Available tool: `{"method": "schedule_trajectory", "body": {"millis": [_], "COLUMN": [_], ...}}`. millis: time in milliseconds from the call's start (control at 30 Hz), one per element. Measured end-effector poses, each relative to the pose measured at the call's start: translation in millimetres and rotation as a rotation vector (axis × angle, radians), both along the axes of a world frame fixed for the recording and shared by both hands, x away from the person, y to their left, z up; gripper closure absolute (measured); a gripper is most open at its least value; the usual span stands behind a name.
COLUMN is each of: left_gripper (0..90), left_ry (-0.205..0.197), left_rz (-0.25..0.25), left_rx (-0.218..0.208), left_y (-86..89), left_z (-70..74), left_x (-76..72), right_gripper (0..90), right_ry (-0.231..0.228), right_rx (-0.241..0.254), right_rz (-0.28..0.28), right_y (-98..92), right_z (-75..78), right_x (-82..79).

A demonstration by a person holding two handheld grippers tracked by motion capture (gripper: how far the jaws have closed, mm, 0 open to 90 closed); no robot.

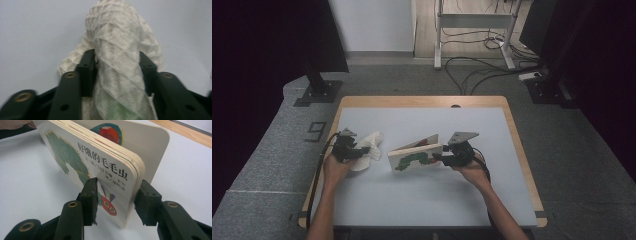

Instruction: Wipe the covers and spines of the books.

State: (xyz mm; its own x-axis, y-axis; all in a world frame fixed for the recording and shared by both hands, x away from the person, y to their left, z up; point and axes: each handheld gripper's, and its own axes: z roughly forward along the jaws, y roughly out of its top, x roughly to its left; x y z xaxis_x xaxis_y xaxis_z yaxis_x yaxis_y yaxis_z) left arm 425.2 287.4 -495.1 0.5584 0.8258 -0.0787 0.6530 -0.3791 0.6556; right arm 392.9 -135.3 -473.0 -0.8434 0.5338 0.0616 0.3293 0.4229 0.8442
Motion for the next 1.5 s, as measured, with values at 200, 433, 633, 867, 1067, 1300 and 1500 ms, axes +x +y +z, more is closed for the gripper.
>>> {"method": "schedule_trajectory", "body": {"millis": [200,433,633,867,1067,1300,1500], "left_gripper": [25.8,15.8,18.0,24.9,30.9,35.8,44.0], "left_ry": [-0.001,-0.061,-0.075,-0.089,-0.086,-0.069,-0.076], "left_rz": [0.013,-0.005,-0.073,-0.183,-0.277,-0.341,-0.38], "left_rx": [-0.04,-0.032,-0.064,-0.078,-0.091,-0.093,-0.07], "left_y": [9.0,11.5,3.4,-15.4,-38.2,-64.2,-82.9], "left_z": [12.9,36.0,54.6,70.4,66.2,53.0,46.0], "left_x": [-4.5,-20.8,-36.3,-53.8,-62.5,-61.4,-63.4], "right_gripper": [53.9,53.5,53.6,54.6,55.2,55.7,55.8], "right_ry": [0.002,0.002,0.005,0.012,0.013,0.015,0.017], "right_rx": [0.002,-0.002,-0.001,0.001,0.001,-0.001,0.002], "right_rz": [0.003,-0.001,0.0,-0.004,-0.006,-0.004,-0.001], "right_y": [0.0,0.7,0.6,0.4,0.5,0.0,-0.8], "right_z": [0.1,0.5,0.7,1.2,1.4,1.7,1.7], "right_x": [-0.1,0.0,0.1,0.4,0.8,0.5,-0.5]}}
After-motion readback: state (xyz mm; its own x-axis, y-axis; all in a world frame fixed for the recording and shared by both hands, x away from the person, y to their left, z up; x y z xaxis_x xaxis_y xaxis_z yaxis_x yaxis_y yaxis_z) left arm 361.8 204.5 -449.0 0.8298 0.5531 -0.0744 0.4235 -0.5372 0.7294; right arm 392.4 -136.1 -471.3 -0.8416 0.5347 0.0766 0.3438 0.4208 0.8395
